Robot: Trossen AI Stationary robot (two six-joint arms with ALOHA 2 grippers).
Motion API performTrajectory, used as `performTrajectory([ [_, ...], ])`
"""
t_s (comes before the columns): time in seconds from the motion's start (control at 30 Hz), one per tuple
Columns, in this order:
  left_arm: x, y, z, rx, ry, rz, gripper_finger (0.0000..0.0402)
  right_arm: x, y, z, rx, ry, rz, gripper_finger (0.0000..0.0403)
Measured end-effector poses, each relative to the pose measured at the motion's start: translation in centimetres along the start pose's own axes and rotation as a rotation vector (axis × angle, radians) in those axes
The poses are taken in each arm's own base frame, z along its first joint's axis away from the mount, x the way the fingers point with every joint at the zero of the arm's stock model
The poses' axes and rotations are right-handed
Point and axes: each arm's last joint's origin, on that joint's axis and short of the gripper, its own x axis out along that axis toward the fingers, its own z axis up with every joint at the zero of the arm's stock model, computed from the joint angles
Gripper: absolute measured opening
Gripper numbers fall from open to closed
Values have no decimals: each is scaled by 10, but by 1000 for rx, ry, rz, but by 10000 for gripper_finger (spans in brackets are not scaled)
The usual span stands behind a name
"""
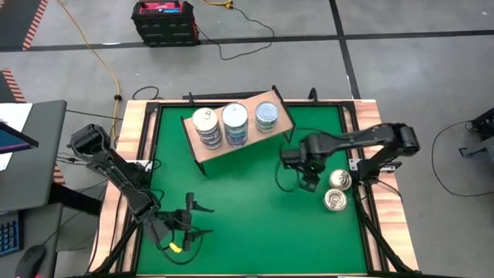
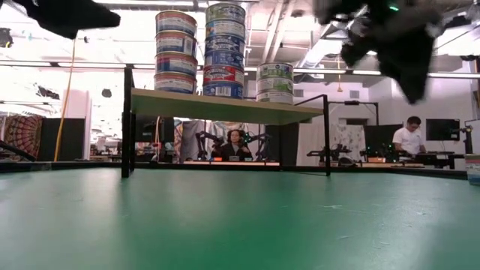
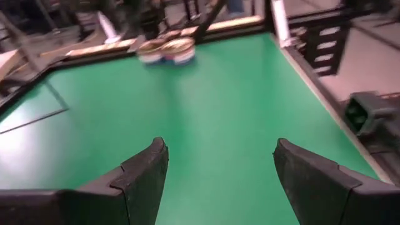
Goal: Stack canned seafood by type on shelf
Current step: Stack the blue pink tuna can on top of the blue pink tuna can on the shelf
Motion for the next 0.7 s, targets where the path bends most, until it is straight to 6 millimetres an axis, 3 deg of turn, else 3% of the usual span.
performTrajectory([
  [0.17,10,9,-8,-27,51,83,277,36,-5,-28,168,75,-94,259],
  [0.37,16,15,-7,-80,56,86,277,68,-9,-46,346,151,-274,259],
  [0.53,16,16,-6,-52,52,90,277,82,-8,-53,402,133,-339,259],
  [0.7,18,18,-5,0,47,126,277,90,1,-50,390,55,-287,259],
])
